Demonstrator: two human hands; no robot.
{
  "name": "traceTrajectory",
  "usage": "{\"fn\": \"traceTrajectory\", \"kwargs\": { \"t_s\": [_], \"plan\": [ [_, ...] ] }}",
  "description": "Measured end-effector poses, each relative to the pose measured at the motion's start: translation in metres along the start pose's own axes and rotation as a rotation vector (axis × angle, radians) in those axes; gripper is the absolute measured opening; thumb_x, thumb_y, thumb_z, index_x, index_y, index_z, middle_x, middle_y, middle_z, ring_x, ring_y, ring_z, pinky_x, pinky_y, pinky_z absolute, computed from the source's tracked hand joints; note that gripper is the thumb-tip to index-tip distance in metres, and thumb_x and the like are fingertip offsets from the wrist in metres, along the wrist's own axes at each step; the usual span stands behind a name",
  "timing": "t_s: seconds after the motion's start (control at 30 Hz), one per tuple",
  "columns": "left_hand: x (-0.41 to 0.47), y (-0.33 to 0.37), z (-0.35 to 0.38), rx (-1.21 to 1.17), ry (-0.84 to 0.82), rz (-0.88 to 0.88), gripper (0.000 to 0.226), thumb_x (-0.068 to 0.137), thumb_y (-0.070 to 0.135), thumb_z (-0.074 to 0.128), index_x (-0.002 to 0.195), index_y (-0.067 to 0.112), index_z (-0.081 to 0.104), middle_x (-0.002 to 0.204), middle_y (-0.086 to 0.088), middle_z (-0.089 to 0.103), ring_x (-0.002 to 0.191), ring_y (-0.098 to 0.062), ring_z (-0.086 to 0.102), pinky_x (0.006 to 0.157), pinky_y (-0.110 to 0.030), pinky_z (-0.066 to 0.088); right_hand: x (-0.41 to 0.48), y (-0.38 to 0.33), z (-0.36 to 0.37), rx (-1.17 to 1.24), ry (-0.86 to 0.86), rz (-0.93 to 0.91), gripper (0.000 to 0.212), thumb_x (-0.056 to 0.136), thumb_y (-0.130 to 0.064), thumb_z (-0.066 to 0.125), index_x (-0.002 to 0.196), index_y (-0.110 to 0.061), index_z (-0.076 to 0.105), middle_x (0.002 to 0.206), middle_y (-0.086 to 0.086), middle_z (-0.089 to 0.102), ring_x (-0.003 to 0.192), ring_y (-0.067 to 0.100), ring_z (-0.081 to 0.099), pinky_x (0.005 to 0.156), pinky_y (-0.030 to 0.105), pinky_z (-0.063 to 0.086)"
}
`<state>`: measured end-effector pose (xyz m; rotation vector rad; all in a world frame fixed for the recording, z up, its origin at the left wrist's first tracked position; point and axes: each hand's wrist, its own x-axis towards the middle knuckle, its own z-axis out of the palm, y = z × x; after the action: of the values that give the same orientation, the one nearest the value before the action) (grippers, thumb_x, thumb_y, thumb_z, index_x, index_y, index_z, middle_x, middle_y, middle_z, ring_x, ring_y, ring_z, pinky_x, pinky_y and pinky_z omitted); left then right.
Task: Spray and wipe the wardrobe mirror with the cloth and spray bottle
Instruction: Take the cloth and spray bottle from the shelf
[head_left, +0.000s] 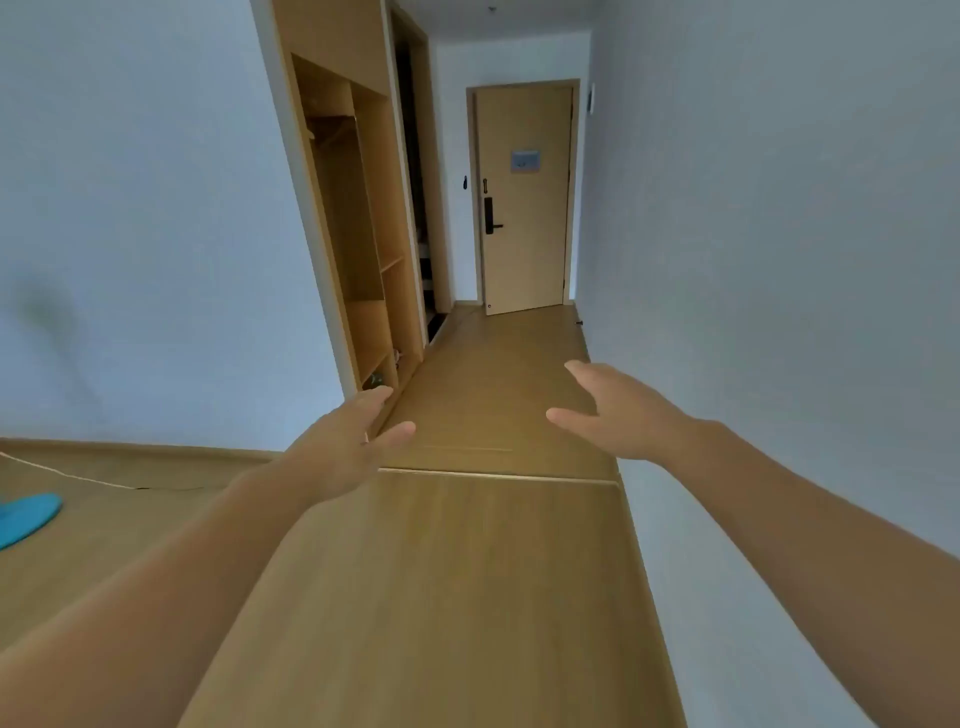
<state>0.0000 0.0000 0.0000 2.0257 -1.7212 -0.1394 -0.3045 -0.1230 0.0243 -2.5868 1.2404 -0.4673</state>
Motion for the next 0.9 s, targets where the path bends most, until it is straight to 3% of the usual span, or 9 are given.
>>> {"fn": "traceTrajectory", "kwargs": {
  "t_s": [0.27, 0.5, 0.9],
  "plan": [
    [0.062, -0.048, 0.034, -0.006, -0.105, 0.014, 0.086, 0.076, 0.077, 0.032, 0.148, 0.031, 0.025, 0.155, 0.006, 0.028, 0.138, -0.019, 0.033, 0.109, -0.039, 0.033, 0.03, 0.027, 0.047, 0.016, -0.038, 0.165, 0.078, 0.093, -0.059, 0.045, 0.154, -0.021, 0.016, 0.159, -0.001, 0.023, 0.139, 0.017, 0.035, 0.11, 0.036, 0.031],
    [0.113, -0.062, 0.083, -0.007, -0.165, 0.065, 0.073, 0.088, 0.063, 0.042, 0.148, 0.026, 0.025, 0.154, 0.003, 0.032, 0.137, -0.017, 0.034, 0.109, -0.037, 0.033, 0.06, 0.073, 0.084, 0.03, -0.069, 0.216, 0.076, 0.094, -0.058, 0.045, 0.154, -0.021, 0.018, 0.16, -0.001, 0.023, 0.144, 0.016, 0.027, 0.114, 0.037, 0.027],
    [0.243, -0.045, 0.162, 0.013, -0.164, -0.02, 0.073, 0.087, 0.065, 0.043, 0.148, 0.028, 0.025, 0.153, 0.005, 0.032, 0.138, -0.016, 0.033, 0.11, -0.036, 0.032, 0.202, 0.187, 0.101, 0.125, -0.135, 0.13, 0.075, 0.094, -0.055, 0.048, 0.154, -0.02, 0.018, 0.16, -0.001, 0.022, 0.146, 0.014, 0.023, 0.115, 0.034, 0.022]
  ]
}}
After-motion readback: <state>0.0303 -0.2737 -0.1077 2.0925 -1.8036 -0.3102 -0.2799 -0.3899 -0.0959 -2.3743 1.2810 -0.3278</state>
